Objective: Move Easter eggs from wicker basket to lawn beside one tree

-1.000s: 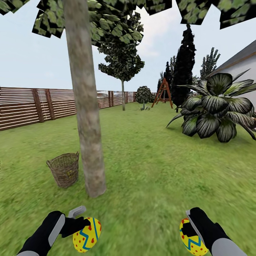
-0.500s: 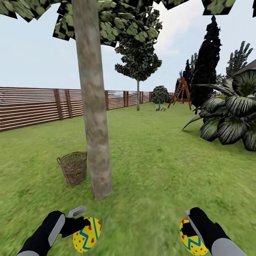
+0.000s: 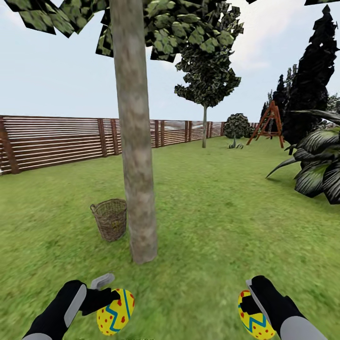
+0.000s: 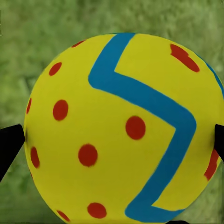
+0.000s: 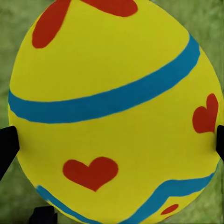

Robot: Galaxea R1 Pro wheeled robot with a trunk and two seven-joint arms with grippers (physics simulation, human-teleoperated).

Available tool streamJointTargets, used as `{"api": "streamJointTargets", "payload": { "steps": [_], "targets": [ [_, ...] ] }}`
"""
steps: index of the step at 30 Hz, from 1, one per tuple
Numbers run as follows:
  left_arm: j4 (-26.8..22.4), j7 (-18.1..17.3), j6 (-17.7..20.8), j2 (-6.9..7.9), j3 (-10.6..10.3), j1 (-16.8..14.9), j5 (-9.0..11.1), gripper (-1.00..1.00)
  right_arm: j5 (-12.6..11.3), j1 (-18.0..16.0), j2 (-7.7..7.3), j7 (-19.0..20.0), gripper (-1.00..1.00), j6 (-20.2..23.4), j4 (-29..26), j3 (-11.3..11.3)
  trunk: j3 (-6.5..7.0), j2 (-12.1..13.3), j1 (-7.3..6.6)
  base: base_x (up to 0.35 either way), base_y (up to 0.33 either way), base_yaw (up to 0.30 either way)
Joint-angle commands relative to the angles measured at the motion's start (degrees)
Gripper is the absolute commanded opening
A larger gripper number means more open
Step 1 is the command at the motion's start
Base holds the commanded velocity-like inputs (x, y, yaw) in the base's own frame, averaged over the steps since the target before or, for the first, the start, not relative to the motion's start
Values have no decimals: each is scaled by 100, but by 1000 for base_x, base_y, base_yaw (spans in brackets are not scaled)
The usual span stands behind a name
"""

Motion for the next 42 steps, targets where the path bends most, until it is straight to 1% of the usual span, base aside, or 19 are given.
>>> {"api": "streamJointTargets", "payload": {
  "steps": [1,7,9,12,14,15,16,17,19,20,21,22,24,37,42],
  "targets": [
    [-5,-43,30,-4,20,-5,-44,-100,41,0,-3,32,-100,30,-9,22,-7,-3,-1,0,-332,295],
    [-6,-48,30,0,22,-8,-44,-100,41,0,1,32,-100,26,-9,22,-7,-3,-1,0,-334,292],
    [-3,-47,30,8,32,-8,-44,-100,39,0,-4,35,-100,13,-9,17,-8,-3,-1,0,-335,99],
    [2,-43,27,13,41,-7,-52,-100,-2,0,-7,74,-100,-136,-22,9,-8,-3,-1,0,-238,12],
    [-1,-42,15,11,41,-8,-51,-100,-5,0,-7,44,-100,-504,-19,1,-8,-3,-1,0,-46,1],
    [-4,-45,-6,12,43,-6,-47,-100,-7,0,-8,32,-100,-757,-15,-7,-8,-3,-1,0,-13,0],
    [-12,-48,-89,16,53,-9,-45,-100,-16,0,-8,32,-100,-1019,-11,-21,-8,-3,-1,0,-4,0],
    [-28,-49,-181,19,56,-10,-44,-100,-21,0,-4,32,-100,-1136,-10,-22,-8,-3,-1,0,-2,0],
    [-47,-50,-499,16,59,-8,-44,-100,-28,0,47,24,-100,-1393,-2,-28,-8,-3,-1,0,0,0],
    [-47,-45,-654,15,59,-8,-42,-100,-27,0,115,-53,-100,-1541,72,-34,-8,-3,-1,0,0,0],
    [-42,-40,-742,14,59,-8,-40,-100,-25,0,194,-271,-100,-1728,261,-36,-8,-3,-1,0,0,0],
    [17,-27,-801,2,59,-15,-43,-100,-29,0,347,-692,-100,-2002,526,-45,-8,-3,-1,0,0,0],
    [27,-24,-817,3,59,-19,-39,-100,-40,0,370,-751,-100,-2051,563,-55,-8,-3,-1,0,0,0],
    [12,-39,-821,10,68,-20,-28,-100,-38,0,403,-741,-100,-2066,527,-22,-8,-3,-1,1,0,0],
    [27,-41,-814,-2,68,-20,-9,-100,-38,0,405,-749,-100,-2066,527,-9,-8,-3,-1,286,0,0]
  ]
}}
